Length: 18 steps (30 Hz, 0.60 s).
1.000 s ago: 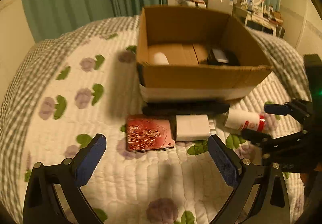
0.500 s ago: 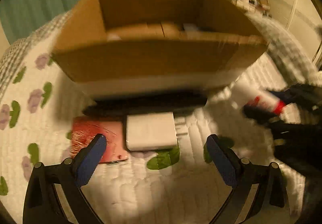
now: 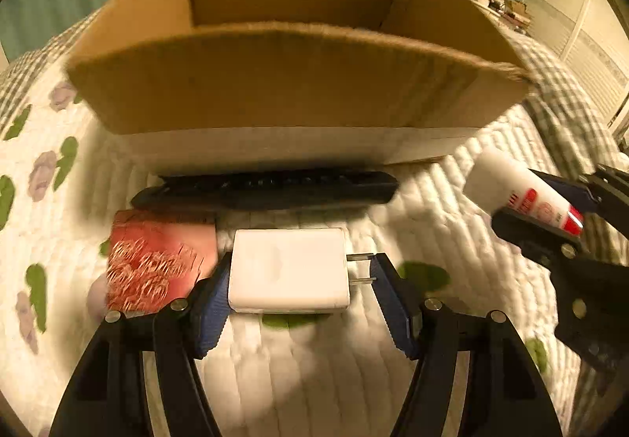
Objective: Organize rigid objects
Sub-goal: 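Grasp white wall charger with left tool while right grasps white-and-red tube, then release charger into box with left tool while right drops the tube in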
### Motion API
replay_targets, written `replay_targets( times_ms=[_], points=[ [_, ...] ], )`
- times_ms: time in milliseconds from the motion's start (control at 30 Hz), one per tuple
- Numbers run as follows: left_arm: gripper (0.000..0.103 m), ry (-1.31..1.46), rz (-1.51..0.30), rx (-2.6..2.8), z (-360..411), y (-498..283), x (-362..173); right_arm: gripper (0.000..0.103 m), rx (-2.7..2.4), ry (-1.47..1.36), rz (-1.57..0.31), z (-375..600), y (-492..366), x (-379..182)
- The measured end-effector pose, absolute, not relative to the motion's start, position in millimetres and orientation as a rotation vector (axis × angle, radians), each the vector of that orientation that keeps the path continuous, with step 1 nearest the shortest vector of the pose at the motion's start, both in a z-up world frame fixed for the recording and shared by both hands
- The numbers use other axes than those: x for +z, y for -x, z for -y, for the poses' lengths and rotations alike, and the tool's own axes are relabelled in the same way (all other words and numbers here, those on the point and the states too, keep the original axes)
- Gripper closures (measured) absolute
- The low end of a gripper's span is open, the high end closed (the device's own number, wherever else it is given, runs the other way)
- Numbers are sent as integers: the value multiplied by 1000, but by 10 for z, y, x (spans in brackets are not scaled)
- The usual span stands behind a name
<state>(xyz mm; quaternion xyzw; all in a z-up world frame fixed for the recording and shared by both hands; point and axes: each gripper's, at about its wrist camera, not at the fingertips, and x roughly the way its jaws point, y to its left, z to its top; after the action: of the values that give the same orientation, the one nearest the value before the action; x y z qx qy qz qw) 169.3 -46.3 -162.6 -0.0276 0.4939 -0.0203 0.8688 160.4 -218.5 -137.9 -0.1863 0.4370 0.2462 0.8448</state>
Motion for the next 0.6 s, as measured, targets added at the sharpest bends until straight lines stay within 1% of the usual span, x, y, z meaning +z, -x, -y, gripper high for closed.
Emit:
replay_targets(
  times_ms=[133, 267, 533, 600],
  points=[
    [35, 87, -990, -68, 423, -1448, -1346, 67, 505, 392, -920, 2219, -1498, -1184],
    [35, 74, -912, -93, 428, -1247, -932, 67, 476, 391, -881, 2286, -1328, -815],
    [34, 16, -769, -81, 314, -1313, -169, 67, 456, 349, -766, 2218, -1096, -52],
    [34, 7, -750, -84, 288, -1392, -71, 67, 460, 332, -740, 2161, -1104, 80]
  ],
)
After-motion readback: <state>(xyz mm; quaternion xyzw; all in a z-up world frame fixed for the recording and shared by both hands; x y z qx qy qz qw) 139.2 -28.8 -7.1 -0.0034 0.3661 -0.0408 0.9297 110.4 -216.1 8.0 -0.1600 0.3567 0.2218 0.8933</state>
